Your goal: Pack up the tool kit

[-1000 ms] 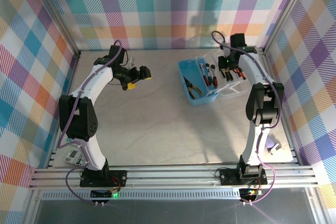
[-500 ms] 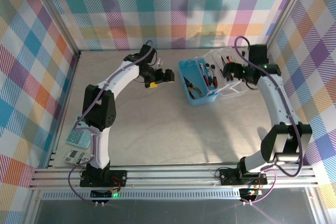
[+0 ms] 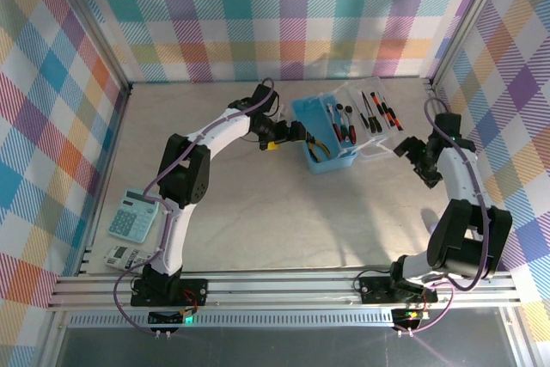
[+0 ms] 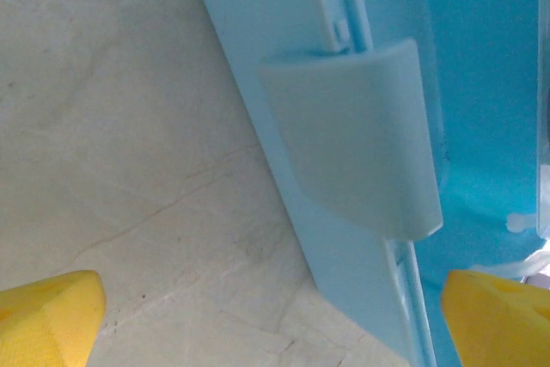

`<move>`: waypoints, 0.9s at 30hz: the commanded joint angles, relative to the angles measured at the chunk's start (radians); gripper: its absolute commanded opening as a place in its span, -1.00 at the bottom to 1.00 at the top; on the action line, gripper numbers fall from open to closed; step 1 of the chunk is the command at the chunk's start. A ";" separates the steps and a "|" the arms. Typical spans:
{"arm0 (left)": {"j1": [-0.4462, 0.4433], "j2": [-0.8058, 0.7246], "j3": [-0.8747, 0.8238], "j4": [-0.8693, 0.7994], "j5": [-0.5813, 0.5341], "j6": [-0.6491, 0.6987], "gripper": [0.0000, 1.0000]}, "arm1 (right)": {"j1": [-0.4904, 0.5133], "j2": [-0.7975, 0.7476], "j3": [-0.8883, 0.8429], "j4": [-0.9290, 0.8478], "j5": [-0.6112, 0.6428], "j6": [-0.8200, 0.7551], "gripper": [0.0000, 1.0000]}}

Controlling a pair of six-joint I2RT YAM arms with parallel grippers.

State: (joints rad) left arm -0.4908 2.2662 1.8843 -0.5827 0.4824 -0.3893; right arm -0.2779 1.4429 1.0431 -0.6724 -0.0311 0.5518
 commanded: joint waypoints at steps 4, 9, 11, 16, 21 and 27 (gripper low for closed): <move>-0.012 0.012 0.018 0.042 0.002 -0.022 0.99 | -0.040 0.127 0.016 0.148 -0.105 0.072 0.64; -0.006 0.016 0.021 0.017 -0.049 -0.026 0.99 | -0.040 0.206 0.056 0.193 -0.141 0.082 0.54; -0.002 0.020 0.019 0.018 -0.055 -0.035 0.99 | -0.040 0.222 0.061 0.210 -0.147 0.086 0.50; 0.003 0.037 0.031 0.011 -0.057 -0.038 0.99 | -0.038 0.225 0.069 0.241 -0.161 0.089 0.45; 0.006 0.048 0.032 0.007 -0.065 -0.044 1.00 | -0.032 0.256 0.096 0.251 -0.178 0.082 0.40; 0.011 0.043 0.026 0.003 -0.065 -0.046 1.00 | -0.014 0.327 0.123 0.252 -0.161 0.071 0.31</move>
State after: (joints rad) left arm -0.4885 2.2902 1.8862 -0.5549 0.4435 -0.4206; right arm -0.3065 1.7363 1.1408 -0.4267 -0.1852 0.6247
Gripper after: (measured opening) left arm 0.999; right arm 0.659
